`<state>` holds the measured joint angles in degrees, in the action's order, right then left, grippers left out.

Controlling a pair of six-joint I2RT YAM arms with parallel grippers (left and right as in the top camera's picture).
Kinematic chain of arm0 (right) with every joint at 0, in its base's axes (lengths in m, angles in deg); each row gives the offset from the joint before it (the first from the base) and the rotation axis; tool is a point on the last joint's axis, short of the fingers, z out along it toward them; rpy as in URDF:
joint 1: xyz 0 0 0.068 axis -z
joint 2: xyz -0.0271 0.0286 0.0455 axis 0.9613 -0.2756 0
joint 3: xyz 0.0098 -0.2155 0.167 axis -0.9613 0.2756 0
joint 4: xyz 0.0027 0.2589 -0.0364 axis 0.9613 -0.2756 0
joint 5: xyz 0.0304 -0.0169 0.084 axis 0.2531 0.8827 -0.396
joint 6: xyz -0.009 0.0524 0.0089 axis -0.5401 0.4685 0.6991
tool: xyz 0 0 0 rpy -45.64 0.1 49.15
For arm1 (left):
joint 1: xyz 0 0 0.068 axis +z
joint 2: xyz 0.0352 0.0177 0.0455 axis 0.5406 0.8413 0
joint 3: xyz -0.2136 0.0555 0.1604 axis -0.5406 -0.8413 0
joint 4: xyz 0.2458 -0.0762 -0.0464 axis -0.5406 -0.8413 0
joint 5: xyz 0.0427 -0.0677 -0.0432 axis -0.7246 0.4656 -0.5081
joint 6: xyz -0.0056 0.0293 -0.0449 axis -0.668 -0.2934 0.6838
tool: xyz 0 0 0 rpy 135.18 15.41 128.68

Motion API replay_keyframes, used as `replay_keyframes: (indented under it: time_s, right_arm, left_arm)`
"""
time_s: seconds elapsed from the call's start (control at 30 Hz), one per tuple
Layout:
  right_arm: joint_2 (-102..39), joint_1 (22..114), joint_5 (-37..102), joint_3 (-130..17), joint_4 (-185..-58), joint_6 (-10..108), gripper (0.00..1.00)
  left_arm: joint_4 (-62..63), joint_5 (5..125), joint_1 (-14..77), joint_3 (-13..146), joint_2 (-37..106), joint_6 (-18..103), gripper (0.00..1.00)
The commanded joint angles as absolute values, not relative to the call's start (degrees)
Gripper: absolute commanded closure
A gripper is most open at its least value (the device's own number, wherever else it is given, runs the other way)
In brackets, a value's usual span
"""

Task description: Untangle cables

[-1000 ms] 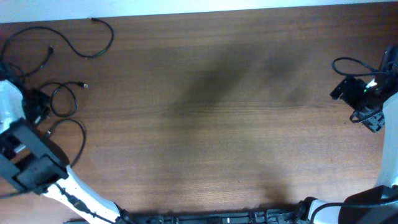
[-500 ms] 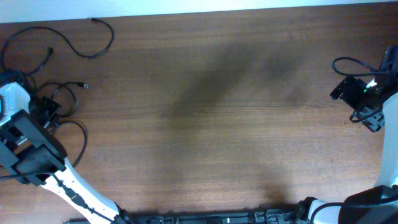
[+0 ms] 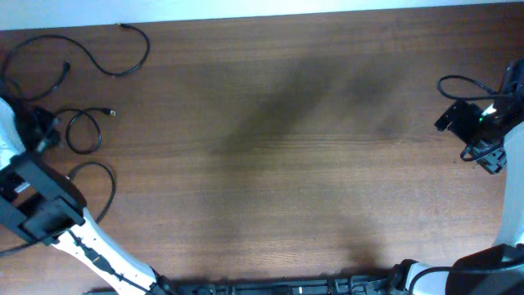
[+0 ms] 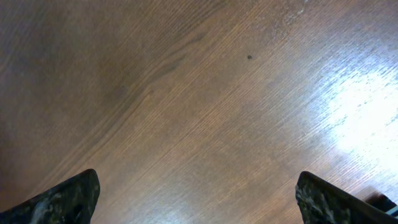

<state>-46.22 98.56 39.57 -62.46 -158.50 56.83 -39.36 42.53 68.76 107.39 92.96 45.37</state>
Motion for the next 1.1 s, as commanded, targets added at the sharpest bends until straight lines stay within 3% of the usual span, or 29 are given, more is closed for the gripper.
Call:
replay_keyframes:
  time_s: [0.0,0.1,0.37,0.57,0.8,0.93,1.07]
  right_arm:
    - [-46.1,98.8,40.3,-63.1,-158.3,56.4,0.02]
    - [-46.1,98.8,40.3,-63.1,-158.3,56.4,0.02]
    - [-46.1,98.8,40.3,-63.1,-158.3,56.4,0.02]
    - [-46.1,98.8,40.3,-63.1,-158.3,56.4,0.02]
    - [-46.1,98.8,40.3,-63.1,-158.3,56.4,0.02]
    - [-46.1,98.8,39.5,-63.1,-157.6,56.5,0.02]
    - [-46.1,98.8,29.2,-63.1,-157.5,56.4,0.02]
  left_arm:
    - [-43.6,61.5,68.0,116.9,91.7,35.7,1.0]
    - [-46.6,67.1,66.4,119.9,88.1,31.6,1.0]
    - [-49.7,67.2,59.6,119.9,66.8,22.9,1.0]
    - [-50.9,72.4,39.2,119.9,61.0,11.1,1.0]
    - [-53.5,60.1,24.8,119.9,56.8,12.4,1.0]
    - [-54.6,52.6,24.3,119.2,44.0,17.6,1.0]
    - [-54.4,47.5,24.3,110.4,34.0,17.6,1.0]
